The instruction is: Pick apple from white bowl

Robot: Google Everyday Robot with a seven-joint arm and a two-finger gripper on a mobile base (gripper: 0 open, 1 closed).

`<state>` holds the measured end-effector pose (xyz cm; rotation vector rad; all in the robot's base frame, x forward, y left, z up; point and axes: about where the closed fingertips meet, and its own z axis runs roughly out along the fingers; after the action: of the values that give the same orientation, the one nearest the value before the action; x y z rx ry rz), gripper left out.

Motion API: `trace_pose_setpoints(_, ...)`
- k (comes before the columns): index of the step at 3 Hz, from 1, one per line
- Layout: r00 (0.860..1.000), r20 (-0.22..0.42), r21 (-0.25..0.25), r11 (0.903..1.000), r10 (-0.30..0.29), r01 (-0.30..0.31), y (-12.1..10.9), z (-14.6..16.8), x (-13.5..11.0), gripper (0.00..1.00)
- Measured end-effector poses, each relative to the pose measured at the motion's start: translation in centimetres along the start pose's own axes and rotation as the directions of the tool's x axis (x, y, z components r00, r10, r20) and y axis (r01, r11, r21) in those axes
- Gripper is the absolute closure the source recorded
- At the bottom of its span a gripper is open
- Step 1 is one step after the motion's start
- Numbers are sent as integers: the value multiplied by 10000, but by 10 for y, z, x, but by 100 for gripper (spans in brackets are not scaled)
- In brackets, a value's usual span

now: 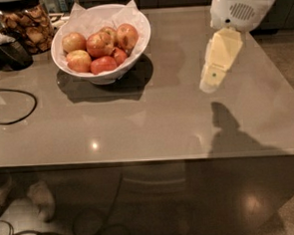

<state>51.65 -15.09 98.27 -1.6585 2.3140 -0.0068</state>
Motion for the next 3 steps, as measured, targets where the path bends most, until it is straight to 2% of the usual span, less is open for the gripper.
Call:
trace_pose_setpoints(1,9977,400,-24,9985,547,-546,-19,2,-54,0)
trace_pose_setpoints(2,9941,1080,154,9999,-75,58,-25,-4,-99,0)
trace_pose_setpoints(3,9917,1250,310,9991,-310,274,-28,-5,-106,0)
